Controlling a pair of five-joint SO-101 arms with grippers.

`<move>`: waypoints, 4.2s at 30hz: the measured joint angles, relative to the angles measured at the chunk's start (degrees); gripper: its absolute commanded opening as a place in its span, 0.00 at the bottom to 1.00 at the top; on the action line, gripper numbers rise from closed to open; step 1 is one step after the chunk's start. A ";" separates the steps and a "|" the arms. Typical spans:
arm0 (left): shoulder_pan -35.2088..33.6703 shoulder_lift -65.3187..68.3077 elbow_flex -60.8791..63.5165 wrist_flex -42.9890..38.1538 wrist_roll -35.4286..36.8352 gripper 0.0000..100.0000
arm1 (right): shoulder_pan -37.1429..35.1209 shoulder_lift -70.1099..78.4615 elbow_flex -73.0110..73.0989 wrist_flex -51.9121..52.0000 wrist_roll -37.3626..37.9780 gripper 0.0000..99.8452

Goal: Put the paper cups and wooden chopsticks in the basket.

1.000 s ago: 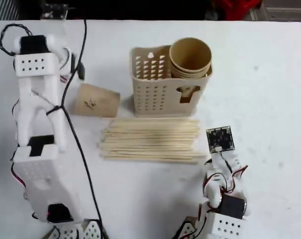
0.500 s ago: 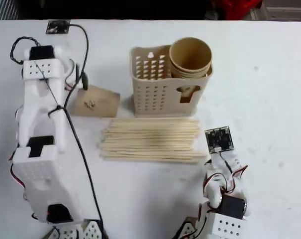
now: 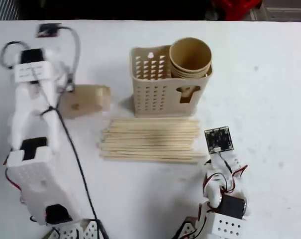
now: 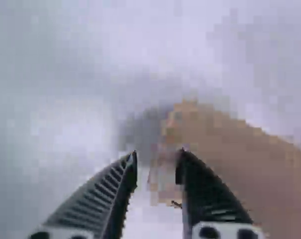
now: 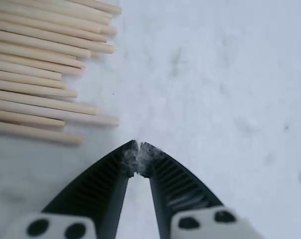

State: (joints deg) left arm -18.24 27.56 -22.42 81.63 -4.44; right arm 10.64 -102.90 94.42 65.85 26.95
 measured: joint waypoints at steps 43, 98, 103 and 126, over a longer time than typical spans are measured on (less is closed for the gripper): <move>-13.27 -6.77 2.81 2.99 -17.76 0.15 | 0.00 0.00 0.00 0.00 0.09 0.02; -10.11 -50.46 50.55 -25.93 -38.24 0.21 | 0.00 0.00 0.62 -0.18 0.18 0.02; -12.40 -50.46 56.88 -31.21 -43.43 0.21 | 0.00 -0.09 0.79 -1.49 0.09 0.02; -25.41 -50.73 73.23 -53.80 -48.09 0.23 | 0.00 -0.09 0.88 -1.67 0.09 0.02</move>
State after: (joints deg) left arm -43.65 -23.16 50.81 27.82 -52.53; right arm 10.64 -102.99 95.30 64.18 27.03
